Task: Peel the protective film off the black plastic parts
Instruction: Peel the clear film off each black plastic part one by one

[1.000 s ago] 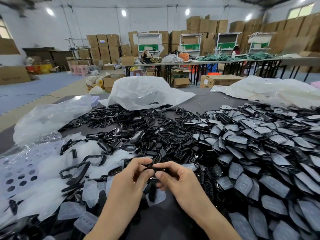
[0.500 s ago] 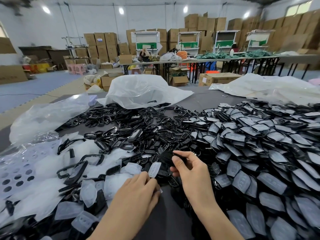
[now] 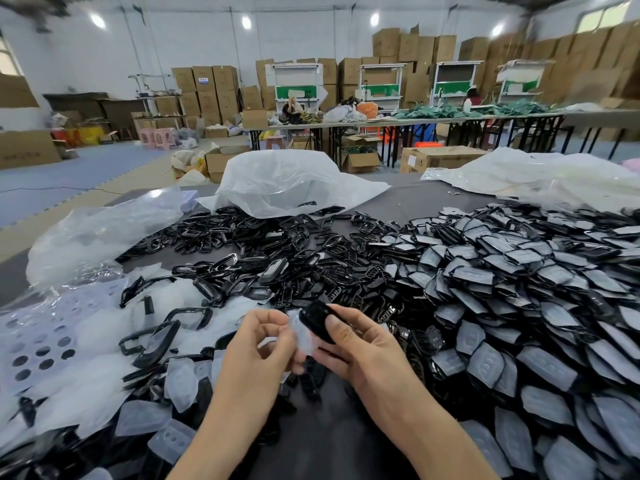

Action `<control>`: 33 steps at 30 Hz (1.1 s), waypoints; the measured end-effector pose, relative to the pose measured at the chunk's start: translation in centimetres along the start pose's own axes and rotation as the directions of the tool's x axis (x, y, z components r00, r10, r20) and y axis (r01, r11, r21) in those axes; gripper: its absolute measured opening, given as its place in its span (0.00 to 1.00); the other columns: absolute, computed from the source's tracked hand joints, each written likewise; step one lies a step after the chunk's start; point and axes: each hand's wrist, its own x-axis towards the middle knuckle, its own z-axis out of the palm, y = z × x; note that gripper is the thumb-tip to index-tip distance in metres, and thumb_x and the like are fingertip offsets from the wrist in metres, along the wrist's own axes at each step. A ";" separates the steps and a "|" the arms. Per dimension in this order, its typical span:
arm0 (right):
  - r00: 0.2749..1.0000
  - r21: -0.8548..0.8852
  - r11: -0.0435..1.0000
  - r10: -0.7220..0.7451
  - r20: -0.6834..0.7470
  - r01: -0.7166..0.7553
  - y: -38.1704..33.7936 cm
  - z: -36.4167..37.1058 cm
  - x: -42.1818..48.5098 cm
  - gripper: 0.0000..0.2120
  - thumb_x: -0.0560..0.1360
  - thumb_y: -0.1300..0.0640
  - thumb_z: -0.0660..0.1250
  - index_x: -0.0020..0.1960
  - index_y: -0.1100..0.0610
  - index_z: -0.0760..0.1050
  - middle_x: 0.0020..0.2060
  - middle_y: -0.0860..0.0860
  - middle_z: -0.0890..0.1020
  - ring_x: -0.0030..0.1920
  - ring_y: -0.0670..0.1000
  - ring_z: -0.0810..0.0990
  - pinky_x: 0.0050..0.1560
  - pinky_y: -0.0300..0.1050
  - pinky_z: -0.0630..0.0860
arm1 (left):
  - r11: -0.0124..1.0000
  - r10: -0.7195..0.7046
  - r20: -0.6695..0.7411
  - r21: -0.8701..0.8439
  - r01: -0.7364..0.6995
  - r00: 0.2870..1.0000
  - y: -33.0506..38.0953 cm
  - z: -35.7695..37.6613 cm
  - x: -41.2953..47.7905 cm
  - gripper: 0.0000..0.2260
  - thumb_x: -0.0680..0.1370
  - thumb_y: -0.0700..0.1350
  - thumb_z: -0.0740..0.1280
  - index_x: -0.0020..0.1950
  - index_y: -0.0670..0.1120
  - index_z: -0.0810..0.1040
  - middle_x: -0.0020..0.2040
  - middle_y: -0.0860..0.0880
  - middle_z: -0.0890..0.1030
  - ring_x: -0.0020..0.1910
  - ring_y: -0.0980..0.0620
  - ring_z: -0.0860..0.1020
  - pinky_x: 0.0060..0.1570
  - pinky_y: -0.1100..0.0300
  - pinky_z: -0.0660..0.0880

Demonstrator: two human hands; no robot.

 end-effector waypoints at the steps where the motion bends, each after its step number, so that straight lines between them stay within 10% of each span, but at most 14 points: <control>1: 1.000 -0.001 1.000 0.019 0.022 -0.019 0.1 0.1 -0.1 0.13 0.66 0.52 0.76 0.50 0.52 0.86 0.54 0.58 0.86 0.52 0.54 0.85 0.54 0.47 0.83 | 1.000 -0.017 0.016 -0.014 0.017 1.000 0.0 0.1 -0.1 0.03 0.81 0.37 0.64 0.52 0.45 0.74 0.33 0.50 0.80 0.32 0.49 0.81 0.37 0.53 0.80; 10: 0.999 0.090 0.996 0.021 -0.030 -0.018 -0.4 0.3 -0.1 0.08 0.69 0.58 0.72 0.47 0.55 0.87 0.47 0.57 0.87 0.41 0.48 0.85 0.42 0.39 0.82 | 0.991 0.027 0.124 0.128 -0.043 0.992 -0.3 0.1 -0.5 0.19 0.79 0.33 0.61 0.55 0.57 0.79 0.41 0.48 0.82 0.34 0.53 0.79 0.33 0.63 0.75; 16: 0.999 0.130 0.991 0.025 -0.045 -0.019 -0.5 0.1 -0.1 0.07 0.68 0.60 0.73 0.46 0.57 0.86 0.44 0.60 0.86 0.39 0.51 0.86 0.38 0.40 0.82 | 0.960 0.198 0.103 0.182 -0.214 0.975 -0.6 0.3 -0.3 0.10 0.79 0.44 0.67 0.48 0.60 0.81 0.48 0.57 0.82 0.46 0.59 0.81 0.44 0.60 0.77; 23: 0.967 -0.115 0.987 -0.137 -0.215 0.115 -0.6 -0.8 0.2 0.08 0.77 0.64 0.69 0.51 0.54 0.84 0.40 0.54 0.87 0.38 0.50 0.85 0.38 0.38 0.81 | 0.916 0.272 0.135 0.266 -0.299 0.953 -0.6 -0.3 -0.4 0.15 0.81 0.43 0.64 0.51 0.66 0.81 0.46 0.59 0.80 0.42 0.58 0.78 0.40 0.70 0.73; 33: 0.985 -0.422 0.895 -0.173 -0.024 0.146 -0.2 0.0 -0.6 0.08 0.78 0.57 0.70 0.51 0.44 0.84 0.35 0.51 0.84 0.38 0.47 0.81 0.47 0.38 0.79 | 0.924 0.273 0.014 0.273 -0.266 0.962 -1.1 -0.2 0.1 0.06 0.75 0.46 0.72 0.43 0.58 0.80 0.52 0.62 0.78 0.47 0.57 0.81 0.43 0.66 0.75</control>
